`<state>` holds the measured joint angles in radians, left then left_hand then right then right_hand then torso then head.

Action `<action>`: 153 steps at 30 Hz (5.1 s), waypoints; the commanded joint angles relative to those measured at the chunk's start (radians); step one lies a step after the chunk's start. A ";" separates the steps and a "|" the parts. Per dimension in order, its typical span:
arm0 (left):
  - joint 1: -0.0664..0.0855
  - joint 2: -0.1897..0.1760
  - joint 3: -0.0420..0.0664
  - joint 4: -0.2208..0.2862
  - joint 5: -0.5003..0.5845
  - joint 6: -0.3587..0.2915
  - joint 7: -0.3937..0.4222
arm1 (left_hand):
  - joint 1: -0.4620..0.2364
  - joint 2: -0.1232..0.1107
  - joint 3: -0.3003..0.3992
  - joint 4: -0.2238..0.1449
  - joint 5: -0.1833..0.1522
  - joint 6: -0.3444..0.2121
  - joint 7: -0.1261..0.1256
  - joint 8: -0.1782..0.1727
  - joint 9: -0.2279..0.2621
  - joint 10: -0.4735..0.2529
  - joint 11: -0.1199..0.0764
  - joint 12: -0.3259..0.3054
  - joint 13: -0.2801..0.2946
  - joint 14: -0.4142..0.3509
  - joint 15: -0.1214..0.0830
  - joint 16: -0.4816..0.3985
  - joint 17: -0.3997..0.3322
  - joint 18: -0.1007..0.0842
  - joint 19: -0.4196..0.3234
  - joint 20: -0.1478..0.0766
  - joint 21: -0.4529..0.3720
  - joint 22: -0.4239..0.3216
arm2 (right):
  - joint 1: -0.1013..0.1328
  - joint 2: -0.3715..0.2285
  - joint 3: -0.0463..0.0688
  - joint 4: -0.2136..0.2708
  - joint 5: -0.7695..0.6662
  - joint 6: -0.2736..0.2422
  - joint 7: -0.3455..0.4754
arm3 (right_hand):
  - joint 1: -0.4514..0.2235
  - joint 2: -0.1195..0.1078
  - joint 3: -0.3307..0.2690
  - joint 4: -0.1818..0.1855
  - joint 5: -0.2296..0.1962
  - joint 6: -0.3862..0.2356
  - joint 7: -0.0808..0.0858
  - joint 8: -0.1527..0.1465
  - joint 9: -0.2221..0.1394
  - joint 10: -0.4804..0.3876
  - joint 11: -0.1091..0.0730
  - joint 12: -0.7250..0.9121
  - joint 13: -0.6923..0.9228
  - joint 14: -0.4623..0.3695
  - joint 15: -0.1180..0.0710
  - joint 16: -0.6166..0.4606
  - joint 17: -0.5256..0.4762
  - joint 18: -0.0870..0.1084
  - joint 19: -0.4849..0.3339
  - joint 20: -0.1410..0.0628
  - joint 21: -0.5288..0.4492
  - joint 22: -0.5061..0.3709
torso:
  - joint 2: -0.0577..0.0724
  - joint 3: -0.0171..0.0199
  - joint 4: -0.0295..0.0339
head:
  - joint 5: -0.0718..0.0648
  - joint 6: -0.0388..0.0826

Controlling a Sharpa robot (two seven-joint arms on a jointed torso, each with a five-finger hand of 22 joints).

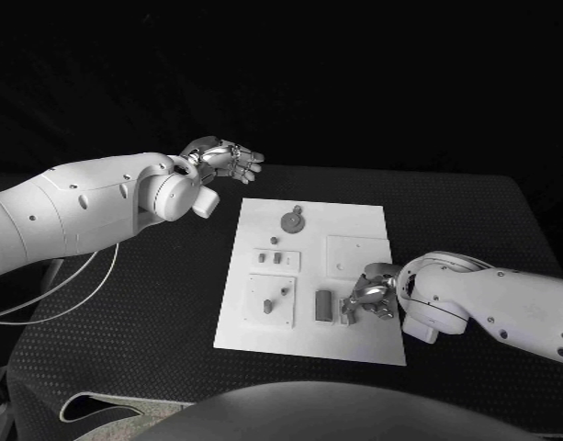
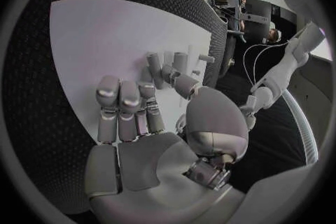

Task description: Assemble the parts on the task board

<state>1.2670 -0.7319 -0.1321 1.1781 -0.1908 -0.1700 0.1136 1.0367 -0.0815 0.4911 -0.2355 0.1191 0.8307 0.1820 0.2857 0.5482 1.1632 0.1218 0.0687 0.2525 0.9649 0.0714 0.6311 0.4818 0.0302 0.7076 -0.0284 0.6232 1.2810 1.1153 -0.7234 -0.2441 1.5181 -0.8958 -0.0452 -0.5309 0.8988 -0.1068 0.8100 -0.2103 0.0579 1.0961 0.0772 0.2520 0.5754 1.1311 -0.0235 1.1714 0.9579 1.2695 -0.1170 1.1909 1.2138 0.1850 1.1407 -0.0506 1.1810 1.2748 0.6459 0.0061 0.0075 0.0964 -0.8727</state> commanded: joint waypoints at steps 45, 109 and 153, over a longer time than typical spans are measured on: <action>0.002 0.002 0.001 0.000 0.004 0.020 0.002 | -0.011 0.000 0.000 0.009 0.003 -0.009 0.002 0.007 -0.002 -0.002 0.006 0.002 -0.002 0.007 0.001 -0.008 0.006 0.019 0.007 0.001 -0.006 0.003 | -0.007 -0.007 -0.003 0.015 0.019 0.026 0.067 | -0.096 -0.135 -0.090 0.097 -0.008 0.005 0.000 0.011 -0.002 -0.006 -0.009 -0.009 0.006 -0.008 -0.012 -0.009 -0.005 0.077 -0.001 -0.004 0.004 -0.008 | 0.000 0.0006 -0.0004 | 0.007 0.000; 0.001 -0.001 0.000 -0.001 0.004 0.023 -0.003 | -0.011 0.005 0.002 0.012 0.004 -0.010 0.002 0.008 -0.003 -0.002 0.006 0.002 -0.002 0.008 0.001 -0.012 0.011 0.019 0.007 0.001 -0.008 0.006 | -0.014 -0.017 -0.003 0.005 -0.104 0.098 0.091 | 0.028 -0.033 -0.040 0.070 -0.005 0.015 -0.004 0.022 -0.013 0.003 -0.013 -0.009 0.011 -0.006 -0.012 -0.002 0.001 0.077 -0.013 -0.002 0.010 -0.013 | 0.000 -0.0009 0.0005 | 0.003 0.000; 0.001 0.023 -0.001 -0.040 0.037 0.024 0.008 | -0.011 0.004 0.001 0.014 0.003 -0.011 0.002 0.009 -0.004 -0.002 0.006 0.003 -0.002 0.007 0.002 -0.016 0.015 0.019 0.007 0.002 -0.010 0.008 | 0.069 -0.097 0.015 0.031 -0.040 0.154 0.285 | -0.012 -0.113 -0.122 0.006 0.059 -0.018 0.009 0.011 -0.028 -0.005 0.000 -0.020 0.013 -0.021 -0.006 -0.023 -0.011 0.077 -0.023 0.007 -0.001 -0.027 | -0.008 0.0000 -0.0014 | -0.023 0.042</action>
<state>1.2669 -0.7162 -0.1335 1.1456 -0.1836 -0.1588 0.1045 1.0329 -0.0777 0.4933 -0.2280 0.1191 0.8270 0.1857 0.2896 0.5454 1.1632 0.1218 0.0687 0.2521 0.9649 0.0714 0.6195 0.4956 0.0303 0.7076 -0.0284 0.6193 1.2882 1.1755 -0.8133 -0.2312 1.5506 -0.9674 0.0791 -0.3499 0.8871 -0.2137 0.6927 -0.2044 0.1164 1.0861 0.0862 0.2687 0.5489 1.1292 -0.0248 1.1577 0.9701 1.2566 -0.1234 1.1743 1.2043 0.2212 1.1260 -0.0421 1.1837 1.2491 0.6429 0.0069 0.0075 0.0809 -0.8603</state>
